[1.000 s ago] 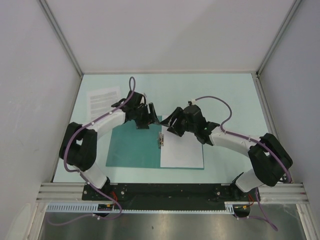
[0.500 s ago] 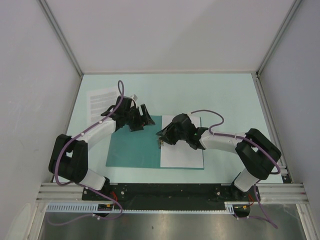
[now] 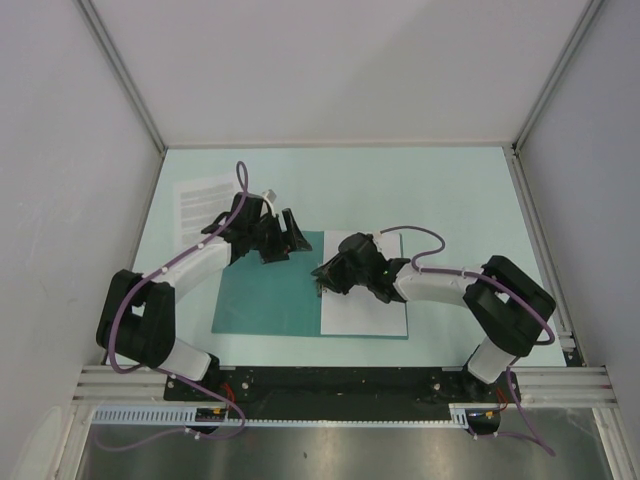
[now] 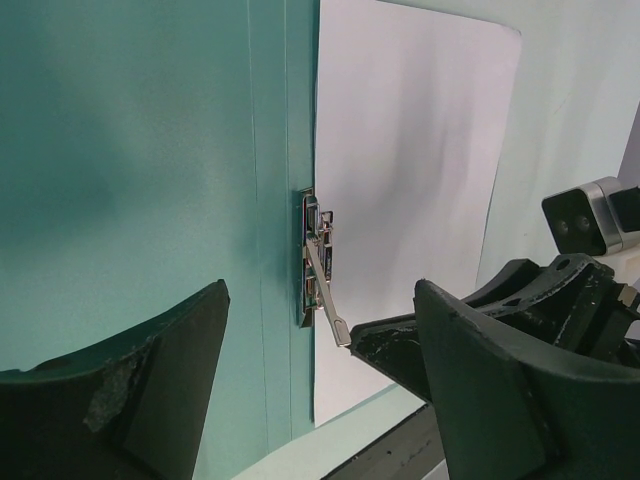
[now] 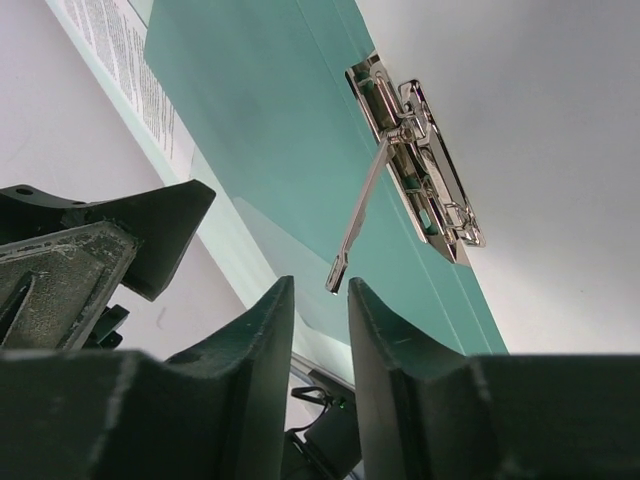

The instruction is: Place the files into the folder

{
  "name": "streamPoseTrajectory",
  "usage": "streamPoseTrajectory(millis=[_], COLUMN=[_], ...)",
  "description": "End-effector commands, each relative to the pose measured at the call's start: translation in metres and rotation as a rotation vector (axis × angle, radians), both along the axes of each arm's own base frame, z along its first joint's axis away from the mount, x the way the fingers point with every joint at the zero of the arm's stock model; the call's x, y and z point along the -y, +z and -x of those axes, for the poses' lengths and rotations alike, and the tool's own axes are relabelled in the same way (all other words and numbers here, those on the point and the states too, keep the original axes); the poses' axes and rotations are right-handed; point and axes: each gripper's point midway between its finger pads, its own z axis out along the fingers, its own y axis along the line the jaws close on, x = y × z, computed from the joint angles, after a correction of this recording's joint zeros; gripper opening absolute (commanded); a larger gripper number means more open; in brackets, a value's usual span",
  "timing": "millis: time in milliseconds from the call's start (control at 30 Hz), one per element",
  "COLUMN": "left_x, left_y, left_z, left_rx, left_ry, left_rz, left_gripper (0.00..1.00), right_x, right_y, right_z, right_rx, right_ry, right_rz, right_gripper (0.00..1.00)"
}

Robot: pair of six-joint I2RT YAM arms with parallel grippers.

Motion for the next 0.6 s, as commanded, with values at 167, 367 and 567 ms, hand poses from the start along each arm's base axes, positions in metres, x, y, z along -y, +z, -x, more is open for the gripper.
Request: streamPoseTrajectory(millis=[167, 367, 567], left_x=[0.002, 0.002, 0.003], left_y=[0.015, 0.01, -0.011], left_z=[0.0, 0.0, 0.004], left_rx=[0.058, 0.045, -0.014], left_ry=[-0.028, -0.031, -0.035], left_rz=[0.032, 0.025, 0.01], left_gripper=[0.8, 0.8, 0.72], right_x=[-0.005, -0.004, 0.0], right_y=[-0.002, -0.003, -0.01], right_z=[-0.007, -0.006, -0.001], right_rx=[0.007, 0.005, -0.004], right_ry=[-0.046, -0.053, -0.038], right_rz=[-0.007, -0.003, 0.032], right_gripper=[0.26, 0.11, 0.0])
